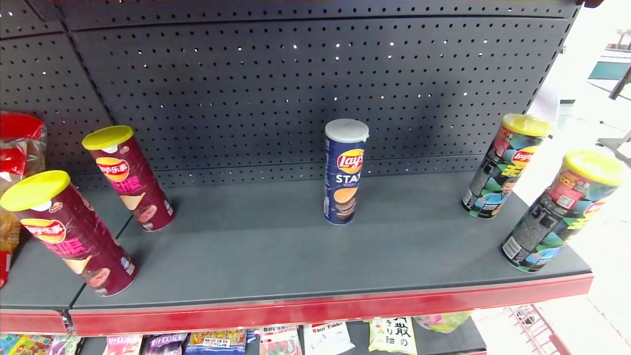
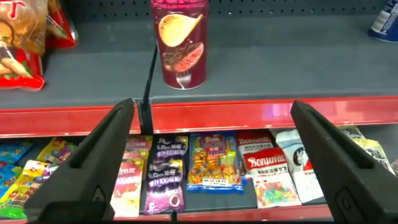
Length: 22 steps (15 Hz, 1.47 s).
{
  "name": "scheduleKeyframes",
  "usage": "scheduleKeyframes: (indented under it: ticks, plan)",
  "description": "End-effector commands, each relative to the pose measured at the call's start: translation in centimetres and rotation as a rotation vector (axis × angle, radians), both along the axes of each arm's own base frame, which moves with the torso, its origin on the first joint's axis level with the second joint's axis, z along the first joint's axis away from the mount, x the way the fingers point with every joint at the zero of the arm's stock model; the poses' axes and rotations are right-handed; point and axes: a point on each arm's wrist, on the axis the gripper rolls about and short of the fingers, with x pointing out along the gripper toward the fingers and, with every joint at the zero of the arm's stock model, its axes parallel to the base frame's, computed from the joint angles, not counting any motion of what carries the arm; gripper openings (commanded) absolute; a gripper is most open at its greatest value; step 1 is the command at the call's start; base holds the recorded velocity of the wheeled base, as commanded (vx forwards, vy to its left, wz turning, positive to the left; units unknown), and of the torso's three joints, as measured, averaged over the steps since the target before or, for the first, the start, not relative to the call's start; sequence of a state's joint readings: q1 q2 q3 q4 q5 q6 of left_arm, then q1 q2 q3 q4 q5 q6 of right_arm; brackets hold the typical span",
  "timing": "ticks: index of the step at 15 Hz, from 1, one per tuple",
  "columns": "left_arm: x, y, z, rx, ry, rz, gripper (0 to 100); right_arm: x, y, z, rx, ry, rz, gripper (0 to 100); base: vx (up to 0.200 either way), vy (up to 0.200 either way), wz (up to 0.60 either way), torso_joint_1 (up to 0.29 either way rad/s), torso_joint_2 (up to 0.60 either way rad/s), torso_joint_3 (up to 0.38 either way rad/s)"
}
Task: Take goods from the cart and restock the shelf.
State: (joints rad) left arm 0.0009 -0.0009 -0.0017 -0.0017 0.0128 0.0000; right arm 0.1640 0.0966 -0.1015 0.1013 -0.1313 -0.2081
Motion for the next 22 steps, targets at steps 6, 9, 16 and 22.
scheduleKeyframes:
  ticks: [6,9,16,22]
  plan:
    - [0.0,0.0,0.0,0.000,0.001,-0.001,100,0.0,0.1,0.2,0.006,-0.005,0.024,0,0.000,0.000,0.00,0.000,0.00,0.000]
    - [0.2,0.0,0.0,0.005,0.027,-0.004,100,0.0,0.2,-0.2,0.016,0.013,0.078,0,0.000,0.000,0.00,0.000,0.00,0.000]
    - [0.2,-0.2,0.1,0.028,0.028,-0.109,100,0.2,0.5,-0.6,0.053,0.048,0.173,0,0.000,0.000,0.00,0.000,0.00,0.000]
    - [4.7,-1.1,14.6,-0.047,0.044,-0.485,100,0.3,0.5,-0.6,0.068,0.061,0.199,0,0.000,0.000,0.00,0.000,0.00,0.000]
